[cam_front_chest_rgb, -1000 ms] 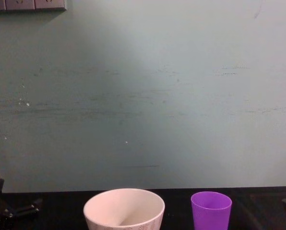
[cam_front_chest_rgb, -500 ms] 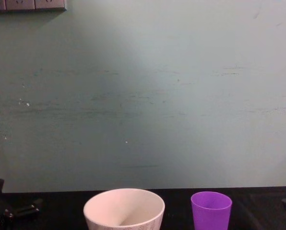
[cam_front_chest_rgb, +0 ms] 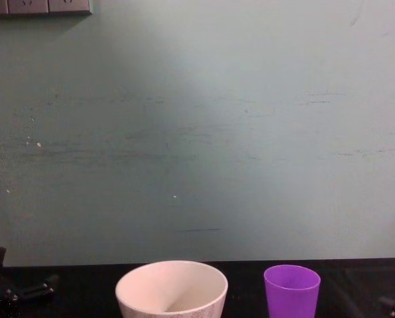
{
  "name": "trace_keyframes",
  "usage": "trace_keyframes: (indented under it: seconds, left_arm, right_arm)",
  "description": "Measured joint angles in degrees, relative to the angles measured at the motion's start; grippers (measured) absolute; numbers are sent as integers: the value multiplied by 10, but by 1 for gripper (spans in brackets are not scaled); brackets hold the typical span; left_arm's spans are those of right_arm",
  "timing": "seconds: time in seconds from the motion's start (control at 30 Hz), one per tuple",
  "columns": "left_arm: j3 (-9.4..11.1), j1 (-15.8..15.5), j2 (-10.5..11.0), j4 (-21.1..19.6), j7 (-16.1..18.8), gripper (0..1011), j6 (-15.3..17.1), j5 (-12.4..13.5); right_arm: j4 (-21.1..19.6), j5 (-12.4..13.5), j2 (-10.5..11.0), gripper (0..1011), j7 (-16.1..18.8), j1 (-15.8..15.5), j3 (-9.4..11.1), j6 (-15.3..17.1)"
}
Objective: Pick up the cup and pour the mung beans from the cup into the bowl.
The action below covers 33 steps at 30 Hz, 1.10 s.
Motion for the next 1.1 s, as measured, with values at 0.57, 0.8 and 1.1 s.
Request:
trace_keyframes:
  seconds: [0.57,0.8,1.1]
  left_arm:
    - [0,0,0,0,0,1000,0,0]
    - [0,0,0,0,0,1000,0,0]
    - [0,0,0,0,0,1000,0,0]
  right_arm:
    - [25,19,-52,1002,95,12,-16,-24]
    - [50,26,-81,1002,119,31,-18,-26]
    - [111,41,-128,1002,145,62,-12,-34]
